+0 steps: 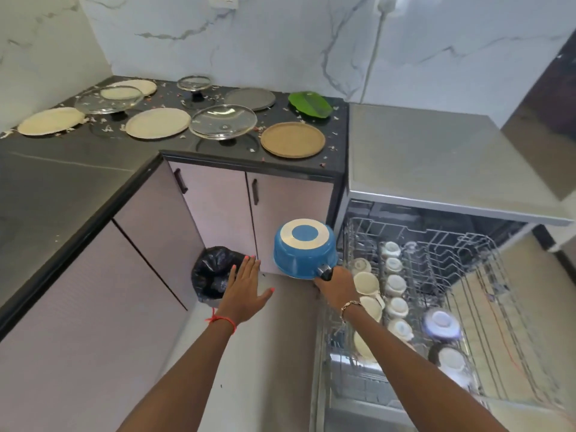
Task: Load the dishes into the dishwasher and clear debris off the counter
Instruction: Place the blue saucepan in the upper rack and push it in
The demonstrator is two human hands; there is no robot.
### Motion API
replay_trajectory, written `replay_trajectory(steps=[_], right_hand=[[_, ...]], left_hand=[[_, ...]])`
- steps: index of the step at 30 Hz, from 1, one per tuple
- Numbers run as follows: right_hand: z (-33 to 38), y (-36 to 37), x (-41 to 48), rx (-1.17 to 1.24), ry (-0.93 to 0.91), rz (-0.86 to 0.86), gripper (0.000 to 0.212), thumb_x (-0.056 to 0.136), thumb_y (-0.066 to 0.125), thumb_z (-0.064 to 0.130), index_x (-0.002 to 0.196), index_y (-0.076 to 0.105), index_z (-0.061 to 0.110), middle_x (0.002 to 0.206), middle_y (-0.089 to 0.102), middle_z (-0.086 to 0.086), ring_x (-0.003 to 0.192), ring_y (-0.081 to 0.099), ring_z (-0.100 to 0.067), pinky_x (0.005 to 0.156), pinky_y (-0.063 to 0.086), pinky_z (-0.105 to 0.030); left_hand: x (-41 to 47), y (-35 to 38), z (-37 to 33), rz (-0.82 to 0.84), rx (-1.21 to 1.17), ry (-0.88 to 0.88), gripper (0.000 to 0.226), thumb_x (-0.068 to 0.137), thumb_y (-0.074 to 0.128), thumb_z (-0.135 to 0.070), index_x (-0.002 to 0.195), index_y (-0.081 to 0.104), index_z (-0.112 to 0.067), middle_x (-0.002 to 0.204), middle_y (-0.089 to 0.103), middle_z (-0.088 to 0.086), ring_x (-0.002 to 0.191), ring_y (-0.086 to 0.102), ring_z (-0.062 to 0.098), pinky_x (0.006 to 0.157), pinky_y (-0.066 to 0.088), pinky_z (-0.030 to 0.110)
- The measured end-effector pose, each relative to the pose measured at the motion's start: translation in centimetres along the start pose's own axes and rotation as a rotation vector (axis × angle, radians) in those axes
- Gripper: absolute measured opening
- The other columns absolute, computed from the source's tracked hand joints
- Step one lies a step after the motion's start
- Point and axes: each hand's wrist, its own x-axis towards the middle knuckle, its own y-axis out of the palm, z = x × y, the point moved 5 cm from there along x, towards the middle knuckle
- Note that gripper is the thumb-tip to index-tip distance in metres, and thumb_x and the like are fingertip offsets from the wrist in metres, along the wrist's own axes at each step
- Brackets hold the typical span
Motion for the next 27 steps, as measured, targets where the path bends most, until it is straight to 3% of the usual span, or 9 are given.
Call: replay_trajectory(steps=[3, 9, 13, 16, 20, 23, 27], right_hand=[[-3.1, -2.8, -0.2, 0.058, 0.035, -0.036, 0.043, 0.08, 0.066, 0.017, 0.05, 0.034, 0.016, 0.049, 0.041, -0.001, 0.046, 0.038, -0.01, 0.051, 0.032, -0.029], [-10.5, -9.5, 0.5, 0.081, 0.049, -0.022, 0.046, 0.077, 0.064, 0.009, 0.045, 0.03, 0.016, 0.043, 0.033, 0.002, 0.042, 0.03, -0.008, 0.045, 0.026, -0.026], [-16.6, -14.1, 1.1, 0.066, 0.08, -0.009, 0.046, 0.077, 0.065, 0.016, 0.047, 0.03, 0.016, 0.043, 0.033, 0.003, 0.04, 0.028, -0.007, 0.044, 0.026, -0.023], [-21.1, -17.5, 1.6, 0.091, 0.087, -0.006, 0.043, 0.074, 0.065, 0.01, 0.045, 0.033, 0.012, 0.041, 0.031, 0.001, 0.041, 0.027, -0.01, 0.045, 0.026, -0.024], [-25.8, -20.9, 2.3, 0.124, 0.101, -0.023, 0.047, 0.077, 0.068, 0.01, 0.046, 0.032, 0.015, 0.043, 0.033, -0.001, 0.043, 0.029, -0.01, 0.048, 0.029, -0.026], [-29.0, -22.5, 2.9, 0.148, 0.169, -0.038, 0.031, 0.076, 0.067, 0.008, 0.056, 0.044, 0.008, 0.051, 0.044, -0.005, 0.048, 0.038, -0.012, 0.053, 0.033, -0.026], [-32.3, -23.4, 4.8, 0.149, 0.204, -0.044, 0.02, 0.077, 0.067, 0.007, 0.065, 0.05, 0.004, 0.056, 0.048, -0.005, 0.049, 0.042, -0.01, 0.055, 0.035, -0.025]], left_hand=[[0.5, 1.5, -3.9, 0.009, 0.002, 0.036, 0.104, 0.064, -0.004, -0.068, 0.15, 0.003, -0.01, 0.158, -0.003, 0.004, 0.145, -0.009, 0.017, 0.113, -0.013, 0.034], [1.7, 5.6, -13.4, 0.031, 0.011, 0.083, 0.102, 0.066, -0.003, -0.067, 0.149, 0.002, -0.009, 0.158, -0.006, 0.004, 0.145, -0.01, 0.017, 0.113, -0.014, 0.033], [1.7, 8.5, -20.4, 0.017, -0.025, 0.109, 0.099, 0.07, 0.001, -0.067, 0.149, 0.008, -0.007, 0.157, 0.001, 0.006, 0.145, -0.004, 0.019, 0.113, -0.011, 0.033], [1.8, 10.9, -25.4, 0.034, -0.067, 0.11, 0.097, 0.073, 0.007, -0.066, 0.148, 0.013, -0.005, 0.156, 0.004, 0.008, 0.145, 0.0, 0.022, 0.114, -0.007, 0.036], [1.8, 13.9, -30.1, 0.005, -0.08, 0.146, 0.082, 0.082, 0.024, -0.056, 0.143, 0.031, -0.002, 0.153, 0.021, 0.013, 0.143, 0.014, 0.027, 0.113, 0.006, 0.04], [1.4, 15.9, -32.9, 0.027, -0.073, 0.177, 0.072, 0.085, 0.037, -0.048, 0.138, 0.038, 0.0, 0.145, 0.038, 0.018, 0.139, 0.022, 0.025, 0.116, 0.008, 0.038], [1.0, 18.9, -35.2, 0.057, -0.091, 0.215, 0.068, 0.087, 0.04, -0.043, 0.141, 0.033, -0.003, 0.148, 0.033, 0.014, 0.139, 0.018, 0.022, 0.113, 0.003, 0.033]])
